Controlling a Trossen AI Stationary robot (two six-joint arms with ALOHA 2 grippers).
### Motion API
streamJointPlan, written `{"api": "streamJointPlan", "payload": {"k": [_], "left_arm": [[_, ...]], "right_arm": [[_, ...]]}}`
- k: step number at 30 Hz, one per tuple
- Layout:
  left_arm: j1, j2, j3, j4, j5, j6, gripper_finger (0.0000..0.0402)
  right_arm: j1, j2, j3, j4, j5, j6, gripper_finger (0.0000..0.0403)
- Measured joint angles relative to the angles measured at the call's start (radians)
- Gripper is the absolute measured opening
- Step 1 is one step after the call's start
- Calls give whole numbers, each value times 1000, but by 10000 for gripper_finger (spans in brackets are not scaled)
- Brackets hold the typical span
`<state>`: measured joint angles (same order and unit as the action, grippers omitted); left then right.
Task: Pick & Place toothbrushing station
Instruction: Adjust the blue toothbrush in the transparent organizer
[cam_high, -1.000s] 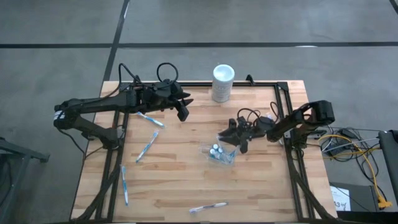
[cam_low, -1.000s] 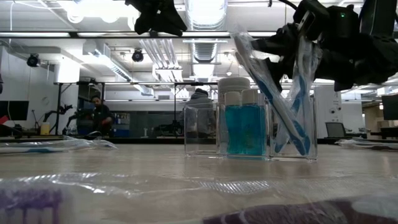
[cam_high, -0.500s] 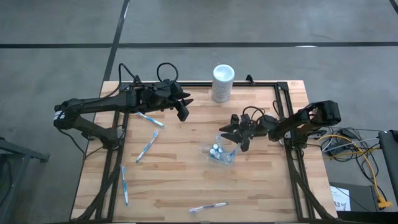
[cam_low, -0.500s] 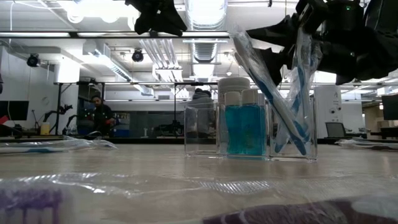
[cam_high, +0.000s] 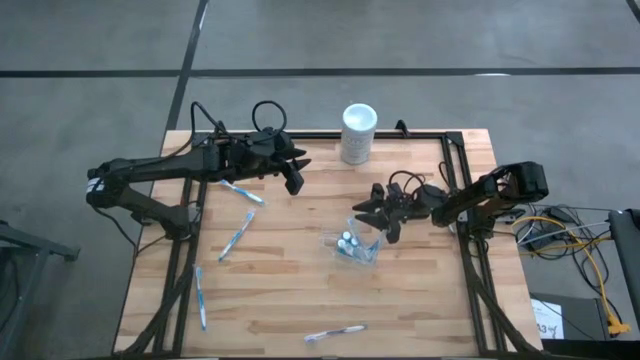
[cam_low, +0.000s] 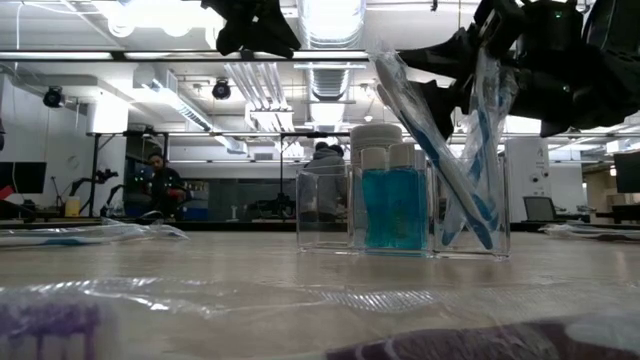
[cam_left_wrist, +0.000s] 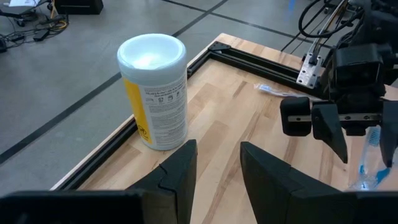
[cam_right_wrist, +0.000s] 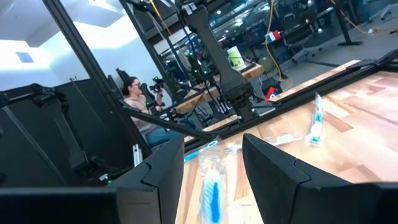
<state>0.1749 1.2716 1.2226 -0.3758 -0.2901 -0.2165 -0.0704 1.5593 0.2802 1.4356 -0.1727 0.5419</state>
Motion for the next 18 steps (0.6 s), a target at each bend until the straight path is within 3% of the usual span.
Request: {"api": "streamJointPlan", "payload": {"k": [10,18], "left_arm": [[0,0,0,0,0,0,129],[0,0,0,0,0,0,129]], "right_arm": [[0,-2,0,39,14,21,165],[0,-3,0,44,21,34,221]]}}
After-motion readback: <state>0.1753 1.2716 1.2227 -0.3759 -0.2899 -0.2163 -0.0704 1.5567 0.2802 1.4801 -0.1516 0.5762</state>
